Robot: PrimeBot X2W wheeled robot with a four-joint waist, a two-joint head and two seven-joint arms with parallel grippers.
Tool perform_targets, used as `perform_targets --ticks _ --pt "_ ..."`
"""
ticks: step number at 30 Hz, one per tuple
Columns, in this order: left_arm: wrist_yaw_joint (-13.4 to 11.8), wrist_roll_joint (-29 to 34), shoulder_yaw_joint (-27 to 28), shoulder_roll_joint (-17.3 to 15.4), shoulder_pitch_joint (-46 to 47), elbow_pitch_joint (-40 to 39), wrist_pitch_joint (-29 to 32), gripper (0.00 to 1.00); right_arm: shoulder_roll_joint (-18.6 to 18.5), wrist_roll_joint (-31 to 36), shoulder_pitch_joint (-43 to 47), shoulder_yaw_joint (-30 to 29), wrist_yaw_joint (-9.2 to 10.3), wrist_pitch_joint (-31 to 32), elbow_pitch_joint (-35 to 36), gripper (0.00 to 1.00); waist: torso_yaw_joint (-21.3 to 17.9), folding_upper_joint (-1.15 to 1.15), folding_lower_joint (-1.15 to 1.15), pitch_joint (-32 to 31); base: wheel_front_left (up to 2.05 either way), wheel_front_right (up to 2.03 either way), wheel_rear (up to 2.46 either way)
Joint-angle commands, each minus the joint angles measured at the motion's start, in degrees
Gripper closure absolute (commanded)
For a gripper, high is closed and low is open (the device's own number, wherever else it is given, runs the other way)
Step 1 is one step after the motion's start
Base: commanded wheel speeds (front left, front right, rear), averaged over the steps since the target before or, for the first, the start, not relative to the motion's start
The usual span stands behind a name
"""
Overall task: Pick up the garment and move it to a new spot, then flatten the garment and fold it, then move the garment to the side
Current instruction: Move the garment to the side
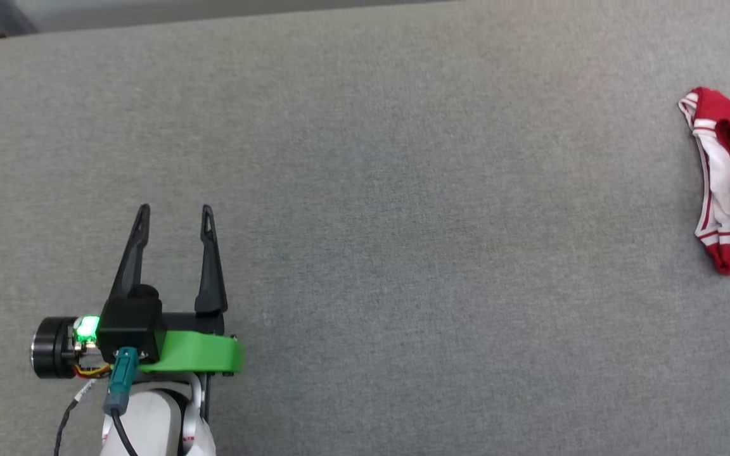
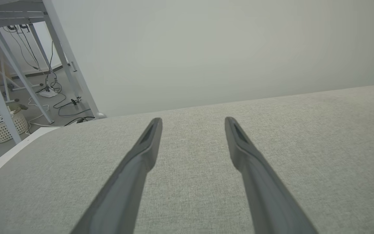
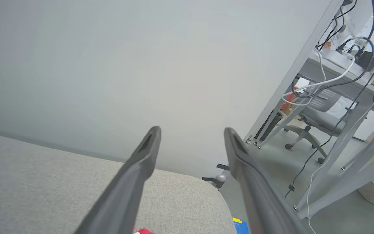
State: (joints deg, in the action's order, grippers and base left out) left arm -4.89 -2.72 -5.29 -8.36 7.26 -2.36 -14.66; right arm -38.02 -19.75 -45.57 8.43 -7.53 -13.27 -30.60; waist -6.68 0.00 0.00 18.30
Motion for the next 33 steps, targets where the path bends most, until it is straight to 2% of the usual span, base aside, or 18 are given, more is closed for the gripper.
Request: perform_targets --ticks 1,5,10,16,23,33 --pt "-0.25 -0.47 0.17 0.45 -0.95 0.32 -0.34 0.00 2.12 1.63 2.50 -1.37 0.04 -0.74 2.50 0.00 2.83 0.00 0.00 -4.03 0.00 0.00 0.00" --pt "-0.03 -0.66 0.61 0.81 -2.11 0.87 -0.34 0.00 8.84 5.53 9.15 -6.04 0.04 -1.50 11.58 0.00 4.60 0.00 0.00 -6.09 0.00 0.00 0.00" --pt "0.35 -1.14 1.28 1.35 -2.95 1.92 -0.34 0.00 17.10 9.24 18.34 -8.14 0.04 -1.70 22.78 0.00 6.78 0.00 0.00 -8.32 0.00 0.00 0.00" --pt "0.92 -1.34 1.81 1.82 -4.01 3.48 -0.34 0.00 24.18 9.80 27.89 -7.96 0.04 -1.72 28.65 0.00 8.44 0.00 0.00 -10.49 0.00 0.00 0.00" --pt "1.72 -1.46 2.26 2.22 -5.71 5.14 -0.34 0.00 29.14 9.39 37.59 -7.43 0.04 -1.72 29.20 0.00 8.78 0.00 0.00 -12.47 0.00 0.00 0.00" --pt "3.15 -1.58 2.57 2.67 -7.79 6.19 -0.34 0.00 31.92 9.30 46.49 -8.06 0.04 -1.73 30.12 0.00 8.10 0.00 0.00 -15.22 0.00 0.00 0.00"
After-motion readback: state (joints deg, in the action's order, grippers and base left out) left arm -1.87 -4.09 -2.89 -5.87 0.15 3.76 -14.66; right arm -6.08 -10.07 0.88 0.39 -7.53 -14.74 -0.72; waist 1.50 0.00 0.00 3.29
